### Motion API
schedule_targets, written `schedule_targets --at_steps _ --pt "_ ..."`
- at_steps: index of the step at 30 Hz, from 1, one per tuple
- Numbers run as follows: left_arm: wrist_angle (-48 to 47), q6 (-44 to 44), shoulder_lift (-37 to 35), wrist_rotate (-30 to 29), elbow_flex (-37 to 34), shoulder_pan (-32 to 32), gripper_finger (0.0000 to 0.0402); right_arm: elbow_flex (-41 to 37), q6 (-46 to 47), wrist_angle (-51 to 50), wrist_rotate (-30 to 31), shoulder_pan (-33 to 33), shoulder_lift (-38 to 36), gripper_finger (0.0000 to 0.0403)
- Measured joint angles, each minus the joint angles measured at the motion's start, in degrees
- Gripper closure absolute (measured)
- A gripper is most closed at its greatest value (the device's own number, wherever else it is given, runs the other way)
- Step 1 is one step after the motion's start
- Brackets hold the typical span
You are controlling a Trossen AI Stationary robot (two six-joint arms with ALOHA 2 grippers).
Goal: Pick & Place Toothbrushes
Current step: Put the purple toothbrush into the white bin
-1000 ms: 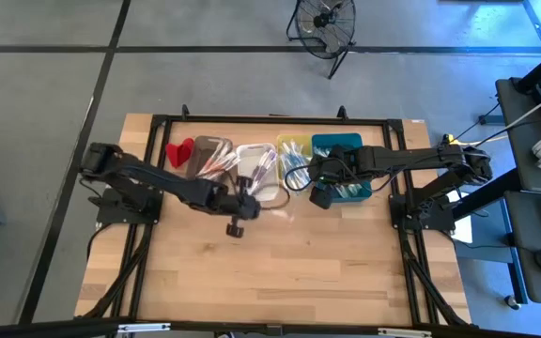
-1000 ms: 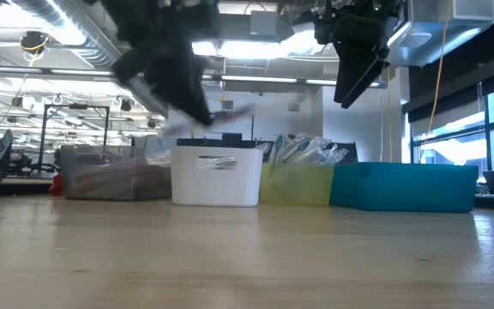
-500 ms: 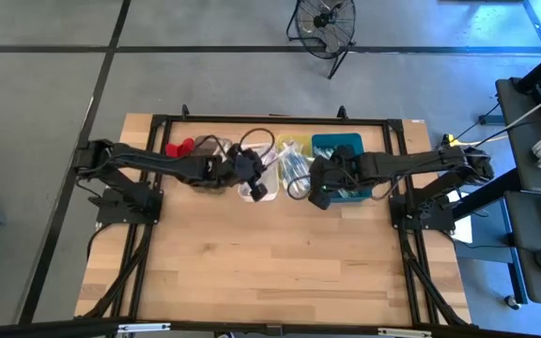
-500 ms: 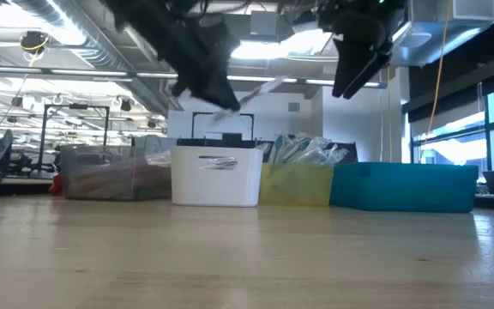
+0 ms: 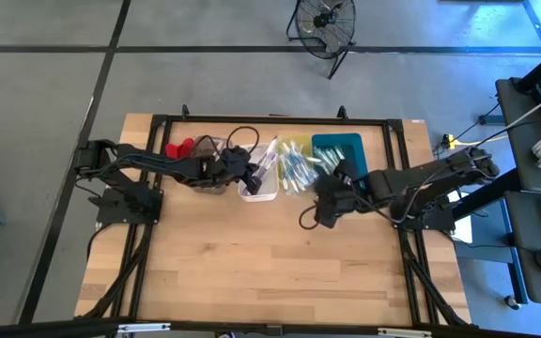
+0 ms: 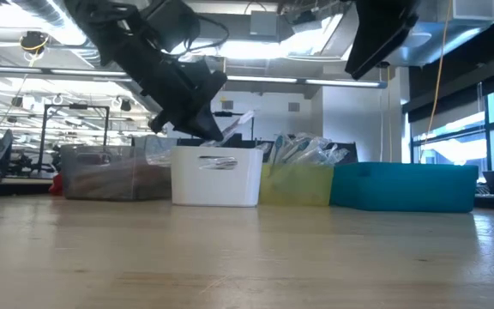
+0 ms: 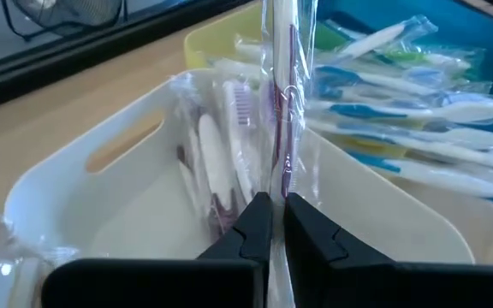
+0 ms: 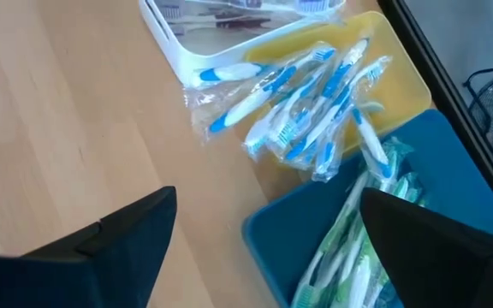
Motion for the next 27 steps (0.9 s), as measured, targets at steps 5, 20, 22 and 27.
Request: schedule_targets --at_steps 5,20,22,27 --pt "0.3 -0.2 0.0 0.4 -0.1 0.0 0.0389 0.0 1.7 0.0 0.6 1.2 0.0 0.0022" --pt "-2.8 -2.7 1.7 3.4 -0.1 -0.2 0.0379 0.0 2.3 1.7 -1.4 1.5 0.0 0.0005" --pt "-3.1 -4.1 1.7 3.5 -0.1 -0.2 0.0366 0.0 1.7 1.8 -2.5 1.5 0.0 0.0009" --pt "-3.1 -5.2 1.7 3.6 -0.1 -0.2 0.0331 0.0 -0.6 2.8 -3.0 1.5 0.0 0.0020"
